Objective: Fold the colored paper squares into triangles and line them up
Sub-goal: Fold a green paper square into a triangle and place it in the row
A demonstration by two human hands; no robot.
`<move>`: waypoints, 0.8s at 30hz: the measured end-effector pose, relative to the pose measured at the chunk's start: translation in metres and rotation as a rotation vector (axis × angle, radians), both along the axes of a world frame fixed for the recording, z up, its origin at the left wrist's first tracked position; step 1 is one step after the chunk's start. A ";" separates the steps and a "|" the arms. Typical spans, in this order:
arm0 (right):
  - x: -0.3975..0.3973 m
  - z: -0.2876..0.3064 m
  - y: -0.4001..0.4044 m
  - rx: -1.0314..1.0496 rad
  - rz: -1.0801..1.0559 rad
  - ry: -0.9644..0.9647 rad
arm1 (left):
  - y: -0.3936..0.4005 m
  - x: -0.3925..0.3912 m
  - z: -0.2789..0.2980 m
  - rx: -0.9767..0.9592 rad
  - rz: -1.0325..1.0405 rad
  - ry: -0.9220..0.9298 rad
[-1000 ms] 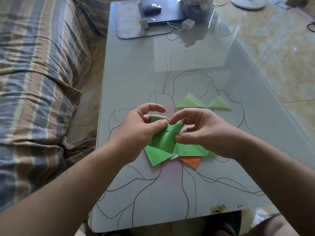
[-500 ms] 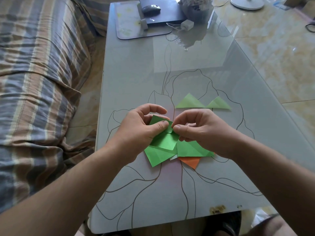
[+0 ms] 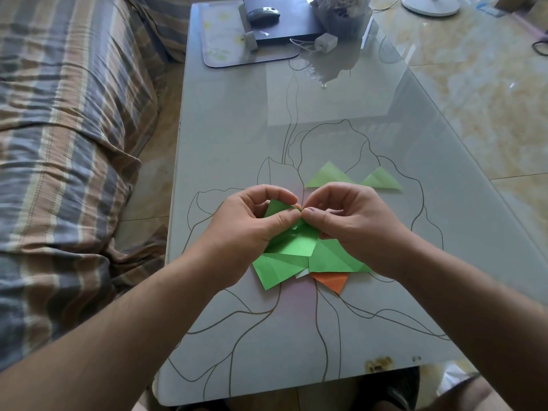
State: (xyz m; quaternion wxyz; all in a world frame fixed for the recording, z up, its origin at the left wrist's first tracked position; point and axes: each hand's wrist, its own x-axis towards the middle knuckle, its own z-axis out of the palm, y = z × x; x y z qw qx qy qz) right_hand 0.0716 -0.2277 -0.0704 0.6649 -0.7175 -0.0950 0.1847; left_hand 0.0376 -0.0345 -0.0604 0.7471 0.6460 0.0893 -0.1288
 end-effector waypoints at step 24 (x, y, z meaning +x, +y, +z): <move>0.003 0.019 -0.011 -0.017 0.121 0.044 | 0.003 0.004 0.008 -0.199 0.041 0.109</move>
